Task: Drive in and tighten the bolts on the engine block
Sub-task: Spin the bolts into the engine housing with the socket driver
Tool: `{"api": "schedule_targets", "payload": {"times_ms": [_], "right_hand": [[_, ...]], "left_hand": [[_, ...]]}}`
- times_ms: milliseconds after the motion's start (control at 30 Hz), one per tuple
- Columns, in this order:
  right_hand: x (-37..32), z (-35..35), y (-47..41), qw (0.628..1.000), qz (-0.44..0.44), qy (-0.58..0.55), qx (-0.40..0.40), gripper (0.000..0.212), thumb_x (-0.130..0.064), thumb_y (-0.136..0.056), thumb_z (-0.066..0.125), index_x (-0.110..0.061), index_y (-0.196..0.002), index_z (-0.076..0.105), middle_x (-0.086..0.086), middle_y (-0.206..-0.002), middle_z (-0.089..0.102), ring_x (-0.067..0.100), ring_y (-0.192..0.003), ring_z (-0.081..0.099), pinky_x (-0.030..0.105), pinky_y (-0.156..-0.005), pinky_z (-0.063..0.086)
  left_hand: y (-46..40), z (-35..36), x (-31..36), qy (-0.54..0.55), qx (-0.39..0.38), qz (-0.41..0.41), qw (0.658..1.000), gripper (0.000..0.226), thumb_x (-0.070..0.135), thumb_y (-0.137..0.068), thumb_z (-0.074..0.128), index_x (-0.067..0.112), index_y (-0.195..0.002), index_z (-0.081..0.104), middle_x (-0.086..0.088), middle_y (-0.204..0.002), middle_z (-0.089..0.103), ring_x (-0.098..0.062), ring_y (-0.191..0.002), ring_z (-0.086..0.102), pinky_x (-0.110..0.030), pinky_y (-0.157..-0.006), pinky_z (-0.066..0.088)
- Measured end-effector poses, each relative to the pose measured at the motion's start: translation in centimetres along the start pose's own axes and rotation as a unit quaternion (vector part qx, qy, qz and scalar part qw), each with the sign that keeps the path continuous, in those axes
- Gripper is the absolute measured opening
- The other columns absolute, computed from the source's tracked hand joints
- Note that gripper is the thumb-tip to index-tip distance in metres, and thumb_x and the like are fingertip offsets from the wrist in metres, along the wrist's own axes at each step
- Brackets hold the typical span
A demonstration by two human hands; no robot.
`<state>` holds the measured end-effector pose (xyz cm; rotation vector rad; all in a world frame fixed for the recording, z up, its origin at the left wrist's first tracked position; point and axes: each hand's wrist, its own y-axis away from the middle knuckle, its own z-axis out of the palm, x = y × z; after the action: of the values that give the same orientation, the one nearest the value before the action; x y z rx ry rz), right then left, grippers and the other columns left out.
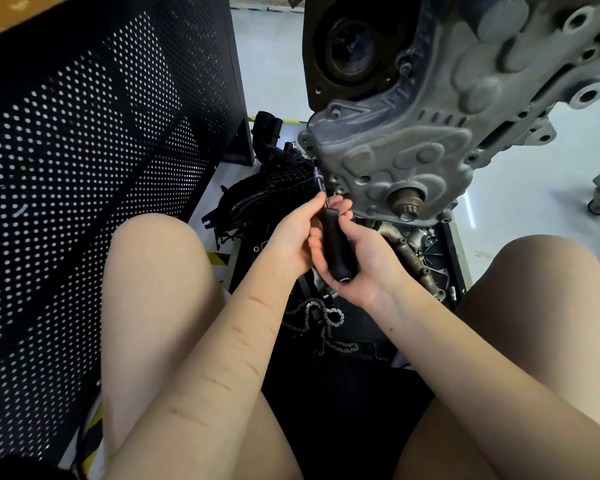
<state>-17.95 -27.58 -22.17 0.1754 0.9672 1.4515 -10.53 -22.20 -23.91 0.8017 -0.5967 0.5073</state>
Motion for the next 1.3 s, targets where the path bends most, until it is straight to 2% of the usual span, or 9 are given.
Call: {"api": "schedule_targets", "payload": {"times_ms": [167, 300, 467, 600, 767, 867, 967, 1167, 1300], "right_hand": [[0.7, -0.5, 0.2, 0.989, -0.059, 0.136, -0.001, 0.017, -0.025, -0.084, 0.066, -0.01, -0.092, 0.061, 0.001, -0.067, 0.064, 0.008, -0.051, 0.061, 0.02, -0.048, 0.051], [1.1, -0.5, 0.0, 0.987, -0.055, 0.148, 0.014, 0.006, -0.017, -0.088, 0.061, -0.011, -0.086, 0.061, 0.0, -0.069, 0.061, 0.007, -0.053, 0.058, 0.02, -0.05, 0.053], [0.9, -0.1, 0.1, 0.995, -0.002, 0.097, 0.019, 0.027, -0.03, -0.095, 0.045, -0.013, -0.084, 0.062, -0.001, -0.064, 0.062, 0.009, -0.053, 0.053, 0.014, -0.041, 0.043], [0.6, 0.3, 0.4, 1.0, 0.028, 0.006, -0.006, 0.032, -0.034, -0.096, 0.042, -0.011, -0.084, 0.061, 0.002, -0.063, 0.062, 0.009, -0.044, 0.05, 0.012, -0.036, 0.036], [0.5, 0.5, 0.2, 0.999, 0.046, 0.024, -0.003, 0.034, -0.024, -0.095, 0.04, -0.008, -0.071, 0.058, 0.001, -0.056, 0.055, 0.008, -0.039, 0.048, 0.012, -0.034, 0.037], [0.6, 0.5, 0.1, 0.999, 0.008, 0.043, 0.016, 0.035, -0.039, -0.092, 0.052, -0.01, -0.074, 0.061, 0.001, -0.058, 0.055, 0.01, -0.045, 0.05, 0.015, -0.039, 0.043], [0.6, 0.3, 0.1, 0.996, -0.035, 0.081, 0.028, 0.015, -0.024, -0.084, 0.066, -0.01, -0.078, 0.062, 0.0, -0.06, 0.058, 0.009, -0.052, 0.052, 0.017, -0.045, 0.049], [0.8, 0.0, 0.1, 0.991, 0.007, 0.129, 0.031, 0.025, -0.032, -0.095, 0.047, -0.014, -0.084, 0.06, -0.003, -0.063, 0.056, 0.009, -0.054, 0.051, 0.019, -0.047, 0.044], [0.2, 0.5, 0.3, 0.998, 0.044, 0.04, -0.009, 0.038, -0.04, -0.095, 0.041, -0.011, -0.074, 0.054, -0.001, -0.052, 0.047, 0.009, -0.038, 0.039, 0.012, -0.036, 0.032]], "left_hand": [[0.0, 0.2, 0.1, -0.025, 0.032, 0.024, 0.999, 0.029, 0.024, -0.095, 0.049, 0.01, -0.073, 0.062, 0.004, -0.055, 0.066, -0.004, -0.052, 0.063, -0.015, -0.053, 0.051], [-0.5, -0.2, -0.1, -0.092, 0.069, 0.054, 0.992, 0.047, 0.028, -0.089, 0.059, 0.018, -0.044, 0.068, 0.006, -0.053, 0.063, -0.007, -0.056, 0.054, -0.02, -0.058, 0.045], [-0.1, -0.1, 0.4, -0.15, 0.108, 0.051, 0.982, 0.024, 0.031, -0.085, 0.064, 0.015, -0.066, 0.065, 0.004, -0.059, 0.065, -0.008, -0.044, 0.046, -0.016, -0.036, 0.033], [0.3, 0.0, 1.1, -0.039, 0.033, 0.016, 0.999, 0.023, 0.023, -0.096, 0.045, 0.011, -0.083, 0.06, 0.006, -0.064, 0.071, -0.008, -0.06, 0.06, -0.021, -0.06, 0.044], [0.3, 0.1, 1.3, -0.109, 0.066, 0.014, 0.992, 0.023, 0.026, -0.093, 0.052, 0.014, -0.075, 0.059, 0.008, -0.053, 0.065, -0.002, -0.025, 0.034, -0.011, -0.028, 0.025], [0.1, 0.2, 1.5, -0.112, 0.082, 0.014, 0.99, 0.021, 0.026, -0.09, 0.058, 0.011, -0.075, 0.06, 0.007, -0.047, 0.06, -0.004, -0.024, 0.036, -0.009, -0.029, 0.026], [0.0, 0.4, 1.5, -0.117, 0.1, 0.043, 0.987, 0.016, 0.019, -0.087, 0.063, 0.008, -0.075, 0.06, 0.008, -0.044, 0.059, -0.004, -0.033, 0.05, -0.012, -0.034, 0.036], [0.0, 0.3, 1.3, -0.179, 0.146, 0.077, 0.97, 0.017, 0.019, -0.082, 0.069, 0.006, -0.08, 0.058, -0.003, -0.057, 0.056, -0.007, -0.029, 0.043, -0.011, -0.03, 0.028], [0.1, 0.2, 1.3, -0.098, 0.048, 0.033, 0.994, 0.024, 0.026, -0.095, 0.049, 0.013, -0.079, 0.06, 0.005, -0.059, 0.064, -0.006, -0.046, 0.054, -0.014, -0.037, 0.036]]}}
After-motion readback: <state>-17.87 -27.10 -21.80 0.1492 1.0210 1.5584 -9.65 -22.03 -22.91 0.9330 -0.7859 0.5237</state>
